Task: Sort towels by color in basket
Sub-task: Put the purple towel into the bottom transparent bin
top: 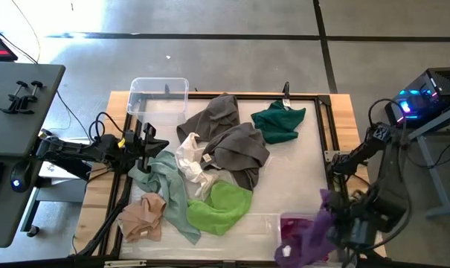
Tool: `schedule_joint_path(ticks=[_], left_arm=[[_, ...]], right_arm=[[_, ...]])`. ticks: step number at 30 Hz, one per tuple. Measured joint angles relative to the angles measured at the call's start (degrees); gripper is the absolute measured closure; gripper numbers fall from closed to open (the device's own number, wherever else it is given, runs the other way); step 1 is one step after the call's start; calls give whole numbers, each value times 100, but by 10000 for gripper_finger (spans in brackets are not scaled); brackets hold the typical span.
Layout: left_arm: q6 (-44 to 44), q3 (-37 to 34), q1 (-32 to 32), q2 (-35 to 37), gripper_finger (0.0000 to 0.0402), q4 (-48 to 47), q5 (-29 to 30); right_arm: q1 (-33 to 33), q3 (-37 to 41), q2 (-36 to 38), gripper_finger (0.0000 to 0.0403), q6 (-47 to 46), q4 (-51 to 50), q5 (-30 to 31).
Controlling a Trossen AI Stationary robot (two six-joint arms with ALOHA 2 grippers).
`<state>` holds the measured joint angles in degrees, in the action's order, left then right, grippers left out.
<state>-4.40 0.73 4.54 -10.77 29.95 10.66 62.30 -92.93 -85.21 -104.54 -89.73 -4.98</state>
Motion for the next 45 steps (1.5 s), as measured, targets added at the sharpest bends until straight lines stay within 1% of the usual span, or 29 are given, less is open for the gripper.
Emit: schedule_joint_path(ticks=[1, 2, 4, 12, 16, 18, 21, 25, 27, 30, 34, 39, 41, 45], left_arm=[[0, 0, 1, -1, 402, 0, 0], [1, 0, 0, -2, 402, 1, 0], [7, 0, 0, -2, 401, 9, 0], [103, 0, 0, -2, 402, 50, 0], [103, 0, 0, -1, 401, 81, 2], [103, 0, 1, 0, 401, 81, 1], [103, 0, 2, -2, 402, 79, 0], [101, 0, 2, 0, 401, 76, 0], [103, 0, 2, 0, 401, 76, 0], [103, 0, 2, -1, 402, 76, 0], [103, 0, 2, 0, 402, 79, 0], [103, 0, 2, 0, 401, 81, 0], [103, 0, 2, 0, 402, 81, 0], [46, 0, 2, -1, 401, 79, 0]], right_arm=[[0, 160, 5, 393, -178, 40, -372], [0, 313, 12, 391, -283, 108, -606], [6, 579, 11, 388, -313, 328, -674], [-353, 1212, 11, 386, 490, 1590, 170], [-584, 1387, 11, 385, 836, 1813, 553], [-667, 1535, 11, 380, 915, 1870, 625], [-812, 1829, 11, 356, 1105, 2077, 380], [-970, 2418, 11, 299, 1460, 3109, 172], [-1066, 2664, 10, 269, 1650, 3562, -178], [-1220, 2807, 9, 236, 1907, 3884, -632], [-1290, 2511, 7, 226, 1917, 3773, -750], [-1247, 1669, 7, 229, 1378, 2863, -744], [-1182, 1282, 9, 230, 963, 2403, -730], [-949, 628, 9, 231, -314, 1378, -798]])
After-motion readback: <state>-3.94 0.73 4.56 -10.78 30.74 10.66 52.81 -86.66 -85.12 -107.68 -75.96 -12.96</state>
